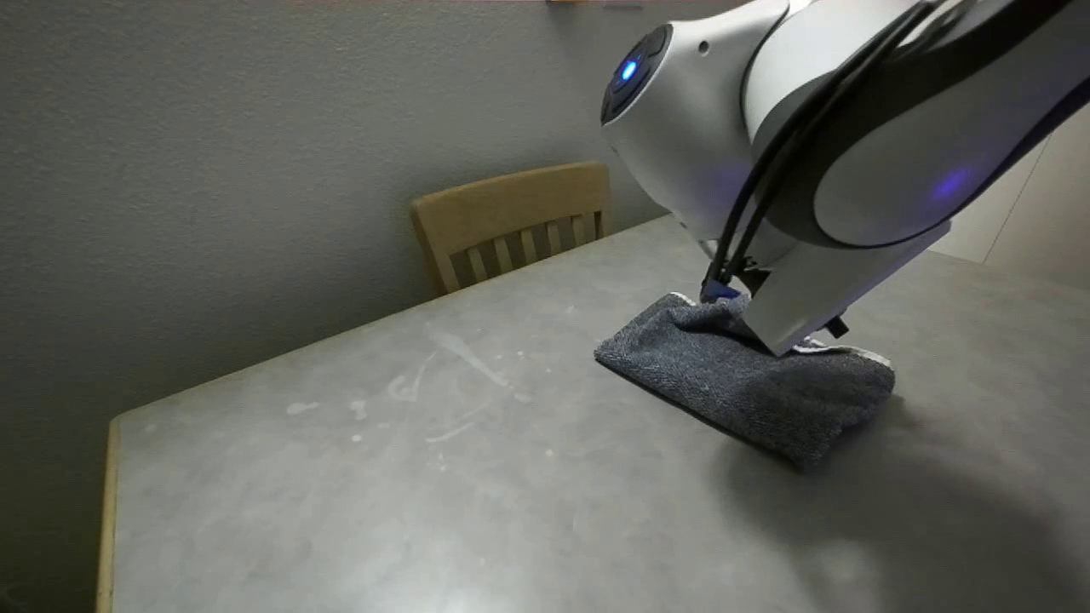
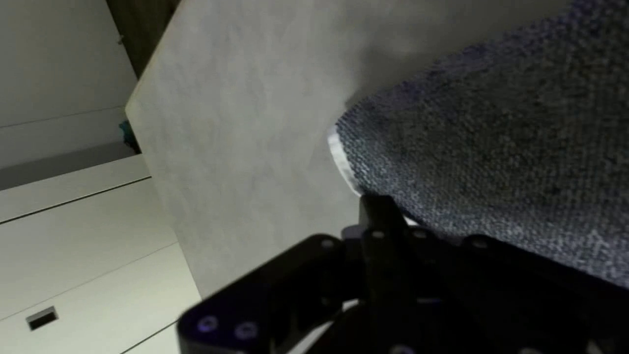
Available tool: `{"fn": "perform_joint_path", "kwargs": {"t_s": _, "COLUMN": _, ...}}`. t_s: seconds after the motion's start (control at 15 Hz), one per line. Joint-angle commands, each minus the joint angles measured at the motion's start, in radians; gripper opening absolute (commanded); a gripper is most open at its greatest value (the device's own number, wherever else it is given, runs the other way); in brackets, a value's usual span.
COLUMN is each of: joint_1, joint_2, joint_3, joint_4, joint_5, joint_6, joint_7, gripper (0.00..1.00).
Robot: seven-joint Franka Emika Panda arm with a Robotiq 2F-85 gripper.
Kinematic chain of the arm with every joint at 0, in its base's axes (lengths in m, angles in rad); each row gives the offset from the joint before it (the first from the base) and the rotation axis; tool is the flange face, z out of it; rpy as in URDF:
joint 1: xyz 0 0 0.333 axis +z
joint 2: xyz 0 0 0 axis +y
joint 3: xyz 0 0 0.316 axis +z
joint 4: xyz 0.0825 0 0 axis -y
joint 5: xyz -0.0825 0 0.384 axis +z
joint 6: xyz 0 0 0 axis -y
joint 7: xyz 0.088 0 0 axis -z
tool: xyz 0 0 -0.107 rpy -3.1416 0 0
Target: Fold the towel once on the table
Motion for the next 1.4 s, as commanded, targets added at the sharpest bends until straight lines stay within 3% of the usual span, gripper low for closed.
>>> {"fn": "perform_joint_path", "kwargs": {"t_s": 0.0, "joint_1": -0.077, "joint_2": -0.002, "joint_3": 0.059, "joint_4": -0.015, "joint_5": -0.016, "joint_6": 0.201, "joint_7": -0.043, "gripper": 0.0}}
{"fn": "perform_joint_path", "kwargs": {"t_s": 0.47, "joint_1": -0.157, "joint_2": -0.062, "joint_3": 0.017, "joint_4": -0.152, "joint_5": -0.096, "joint_6": 0.717, "joint_7": -0.163, "gripper": 0.0}}
{"fn": "perform_joint_path", "kwargs": {"t_s": 0.67, "joint_1": -0.198, "joint_2": -0.064, "joint_3": 0.008, "joint_4": -0.209, "joint_5": -0.054, "joint_6": 0.904, "joint_7": -0.276, "gripper": 0.0}}
{"fn": "perform_joint_path", "kwargs": {"t_s": 1.07, "joint_1": -0.158, "joint_2": -0.083, "joint_3": -0.038, "joint_4": -0.276, "joint_5": 0.065, "joint_6": 0.854, "joint_7": -0.395, "gripper": 0.0}}
{"fn": "perform_joint_path", "kwargs": {"t_s": 1.33, "joint_1": -0.005, "joint_2": -0.1, "joint_3": -0.184, "joint_4": -0.258, "joint_5": -0.059, "joint_6": 0.661, "joint_7": -0.213, "gripper": 0.0}}
